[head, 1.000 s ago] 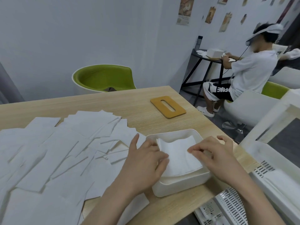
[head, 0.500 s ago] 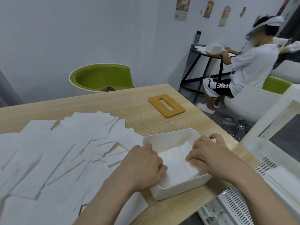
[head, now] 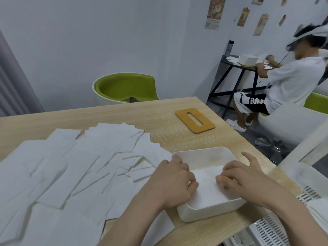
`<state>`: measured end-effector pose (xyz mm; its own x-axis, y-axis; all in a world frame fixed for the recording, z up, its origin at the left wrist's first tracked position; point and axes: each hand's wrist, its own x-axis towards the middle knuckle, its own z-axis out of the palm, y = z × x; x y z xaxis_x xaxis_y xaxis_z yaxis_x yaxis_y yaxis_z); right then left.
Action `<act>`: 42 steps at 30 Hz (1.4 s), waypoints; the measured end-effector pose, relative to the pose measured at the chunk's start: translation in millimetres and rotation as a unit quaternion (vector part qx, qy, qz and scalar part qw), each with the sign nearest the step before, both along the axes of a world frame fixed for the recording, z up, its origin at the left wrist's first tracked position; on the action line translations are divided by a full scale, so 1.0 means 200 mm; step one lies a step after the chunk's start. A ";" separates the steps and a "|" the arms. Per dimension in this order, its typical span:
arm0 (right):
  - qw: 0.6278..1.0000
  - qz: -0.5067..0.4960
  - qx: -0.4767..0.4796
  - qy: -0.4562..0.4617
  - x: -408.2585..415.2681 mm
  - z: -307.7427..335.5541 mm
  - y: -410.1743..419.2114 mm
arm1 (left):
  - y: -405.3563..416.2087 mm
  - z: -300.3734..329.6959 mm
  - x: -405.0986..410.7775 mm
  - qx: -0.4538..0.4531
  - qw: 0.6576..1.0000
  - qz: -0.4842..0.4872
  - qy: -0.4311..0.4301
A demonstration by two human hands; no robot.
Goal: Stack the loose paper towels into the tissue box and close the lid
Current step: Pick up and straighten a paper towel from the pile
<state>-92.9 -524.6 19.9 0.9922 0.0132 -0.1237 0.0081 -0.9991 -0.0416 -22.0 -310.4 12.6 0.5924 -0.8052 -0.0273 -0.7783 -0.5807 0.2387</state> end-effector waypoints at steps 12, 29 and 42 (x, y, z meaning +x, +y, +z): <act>0.978 0.018 0.113 -0.175 -0.02 0.14 0.30 | 0.38 -0.03 -0.07 -0.256 0.957 0.123 0.064; 0.995 -0.021 0.096 -0.024 0.26 -0.21 0.98 | 0.96 -0.22 -0.22 -0.346 0.864 0.308 0.196; 0.996 -0.049 0.005 -0.072 0.21 -0.23 1.07 | 0.91 -0.23 -0.29 -0.463 0.748 0.380 0.286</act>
